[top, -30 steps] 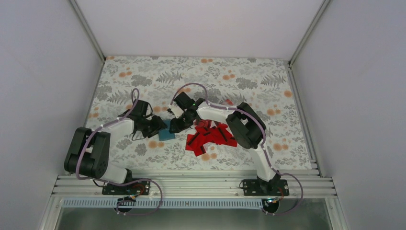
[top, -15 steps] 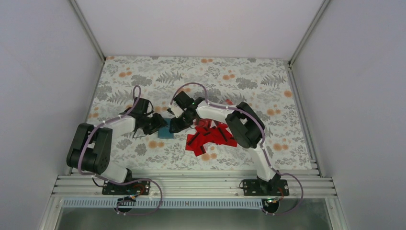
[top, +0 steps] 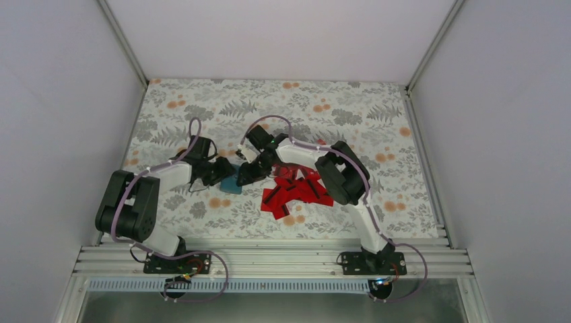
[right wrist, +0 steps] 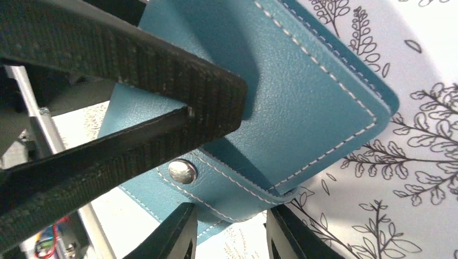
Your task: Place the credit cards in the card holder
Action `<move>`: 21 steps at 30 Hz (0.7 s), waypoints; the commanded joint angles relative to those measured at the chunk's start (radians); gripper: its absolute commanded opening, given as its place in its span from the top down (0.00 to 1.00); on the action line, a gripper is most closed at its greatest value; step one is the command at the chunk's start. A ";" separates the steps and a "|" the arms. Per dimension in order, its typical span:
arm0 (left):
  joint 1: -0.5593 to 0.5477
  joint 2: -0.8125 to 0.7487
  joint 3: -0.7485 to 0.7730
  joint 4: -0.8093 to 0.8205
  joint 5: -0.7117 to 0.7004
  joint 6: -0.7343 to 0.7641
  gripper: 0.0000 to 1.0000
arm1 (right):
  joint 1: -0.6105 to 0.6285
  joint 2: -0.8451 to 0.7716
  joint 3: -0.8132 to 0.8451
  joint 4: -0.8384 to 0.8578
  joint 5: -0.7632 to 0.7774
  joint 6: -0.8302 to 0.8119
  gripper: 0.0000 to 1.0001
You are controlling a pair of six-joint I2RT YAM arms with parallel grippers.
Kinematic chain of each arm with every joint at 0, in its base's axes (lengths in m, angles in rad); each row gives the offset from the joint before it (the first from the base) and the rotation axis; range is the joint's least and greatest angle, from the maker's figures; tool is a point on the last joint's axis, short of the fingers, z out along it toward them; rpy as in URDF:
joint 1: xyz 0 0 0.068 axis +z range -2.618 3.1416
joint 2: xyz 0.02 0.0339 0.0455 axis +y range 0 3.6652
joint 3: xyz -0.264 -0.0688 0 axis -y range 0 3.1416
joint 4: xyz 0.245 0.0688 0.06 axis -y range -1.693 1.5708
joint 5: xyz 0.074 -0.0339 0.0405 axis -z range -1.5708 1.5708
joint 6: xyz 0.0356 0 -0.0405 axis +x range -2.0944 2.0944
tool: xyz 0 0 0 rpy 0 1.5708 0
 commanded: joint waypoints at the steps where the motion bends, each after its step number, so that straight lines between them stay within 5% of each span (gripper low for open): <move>1: -0.009 0.074 -0.077 -0.131 -0.118 0.017 0.49 | -0.023 0.049 -0.009 0.001 -0.143 -0.007 0.65; 7: -0.008 0.073 -0.094 -0.119 -0.112 0.009 0.49 | -0.055 0.018 -0.013 -0.029 -0.208 -0.015 0.59; 17: -0.008 0.049 -0.104 -0.142 -0.132 -0.005 0.32 | -0.076 -0.001 -0.029 -0.027 -0.215 0.042 0.57; 21: -0.008 0.027 -0.105 -0.170 -0.156 -0.010 0.18 | -0.082 -0.011 -0.029 -0.029 -0.208 0.054 0.53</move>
